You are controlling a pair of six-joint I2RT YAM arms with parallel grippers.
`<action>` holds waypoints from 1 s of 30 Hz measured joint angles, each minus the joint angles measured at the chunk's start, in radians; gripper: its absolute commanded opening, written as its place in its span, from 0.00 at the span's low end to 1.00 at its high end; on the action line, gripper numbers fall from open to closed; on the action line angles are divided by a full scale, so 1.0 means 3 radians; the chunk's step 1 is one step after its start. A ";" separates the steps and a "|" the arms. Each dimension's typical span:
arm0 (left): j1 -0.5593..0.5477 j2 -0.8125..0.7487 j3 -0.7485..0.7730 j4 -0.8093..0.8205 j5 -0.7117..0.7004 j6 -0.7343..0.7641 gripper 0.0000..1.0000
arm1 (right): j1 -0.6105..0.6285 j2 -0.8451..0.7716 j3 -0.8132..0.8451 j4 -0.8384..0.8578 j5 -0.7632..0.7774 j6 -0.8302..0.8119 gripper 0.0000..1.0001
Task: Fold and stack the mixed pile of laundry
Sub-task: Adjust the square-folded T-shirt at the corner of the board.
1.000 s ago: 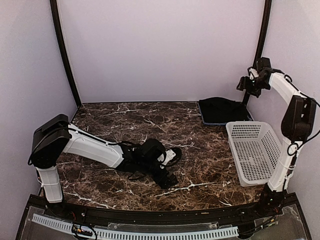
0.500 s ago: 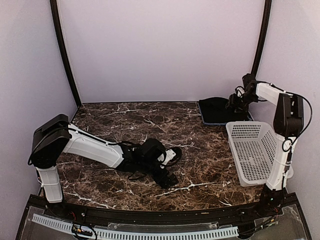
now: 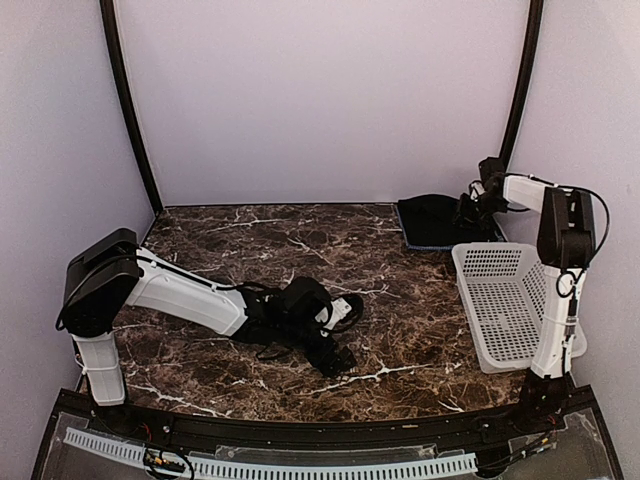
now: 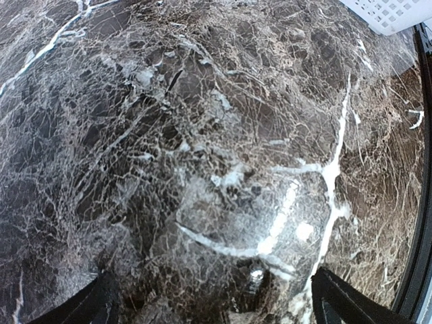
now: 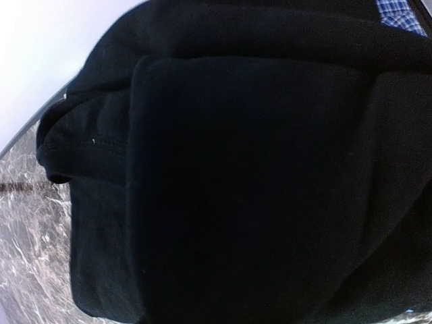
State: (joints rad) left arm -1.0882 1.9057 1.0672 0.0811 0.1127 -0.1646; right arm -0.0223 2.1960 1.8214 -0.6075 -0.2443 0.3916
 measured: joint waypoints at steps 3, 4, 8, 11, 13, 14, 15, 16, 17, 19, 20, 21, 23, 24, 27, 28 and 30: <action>0.0000 0.0000 -0.0005 0.0001 -0.0005 0.0000 0.99 | -0.0004 -0.0001 0.0001 0.0111 0.0018 0.0067 0.11; 0.0000 0.0000 -0.0009 0.0000 -0.0005 0.0000 0.99 | -0.0014 -0.0001 0.0001 0.0153 0.0019 0.0088 0.09; 0.0000 0.0000 -0.0019 -0.0001 -0.0009 0.0000 0.99 | -0.0045 0.0000 0.0037 0.0238 0.0032 0.0145 0.00; 0.0000 0.0000 -0.0024 0.0000 -0.0022 0.0000 0.99 | -0.0107 0.0027 0.0173 0.0299 0.0022 0.0200 0.00; 0.0000 0.0000 -0.0025 -0.0004 -0.0036 0.0000 0.99 | -0.0151 0.0067 0.0301 0.0361 0.0011 0.0211 0.00; 0.0000 0.0000 -0.0025 -0.0003 -0.0047 0.0000 0.99 | -0.0170 0.0089 0.0357 0.0402 0.0004 0.0212 0.00; 0.0000 0.0000 -0.0025 -0.0003 -0.0053 0.0000 0.99 | -0.0183 0.0109 0.0402 0.0435 -0.0004 0.0212 0.00; 0.0001 0.0000 -0.0025 -0.0003 -0.0060 0.0001 0.99 | -0.0196 0.0141 0.0460 0.0469 -0.0014 0.0212 0.00; 0.0008 0.0005 -0.0025 -0.0003 -0.0065 0.0000 0.99 | -0.0211 0.0187 0.0533 0.0496 -0.0022 0.0212 0.00; 0.0014 0.0024 -0.0025 0.0001 -0.0071 0.0003 0.99 | -0.0231 0.0306 0.0707 0.0534 -0.0036 0.0211 0.00; 0.0017 0.0029 -0.0025 0.0010 -0.0075 0.0011 0.99 | -0.0238 0.0398 0.0833 0.0535 -0.0043 0.0210 0.00; 0.0023 0.0033 -0.0025 0.0019 -0.0078 0.0013 0.99 | -0.0243 0.0501 0.0968 0.0543 -0.0055 0.0211 0.00; 0.0028 0.0039 -0.0024 0.0031 -0.0080 0.0014 0.99 | -0.0257 0.0729 0.1268 0.0533 -0.0081 0.0211 0.00; 0.0029 0.0042 -0.0024 0.0037 -0.0080 0.0014 0.99 | -0.0257 0.0842 0.1418 0.0521 -0.0092 0.0211 0.00; 0.0039 0.0051 -0.0024 0.0058 -0.0078 0.0014 0.99 | -0.0263 0.1132 0.1785 0.0465 -0.0104 0.0217 0.03; 0.0043 0.0052 -0.0023 0.0061 -0.0078 0.0014 0.99 | -0.0264 0.1216 0.1886 0.0439 -0.0104 0.0226 0.13; 0.0048 0.0060 -0.0015 0.0062 -0.0078 0.0013 0.99 | -0.0275 0.1331 0.2023 0.0413 -0.0095 0.0266 0.36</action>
State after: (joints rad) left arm -1.0737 1.9236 1.0626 0.0998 0.0895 -0.1608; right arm -0.1047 2.5954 2.4283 -0.4835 -0.2729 0.4713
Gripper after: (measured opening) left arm 0.990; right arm 0.100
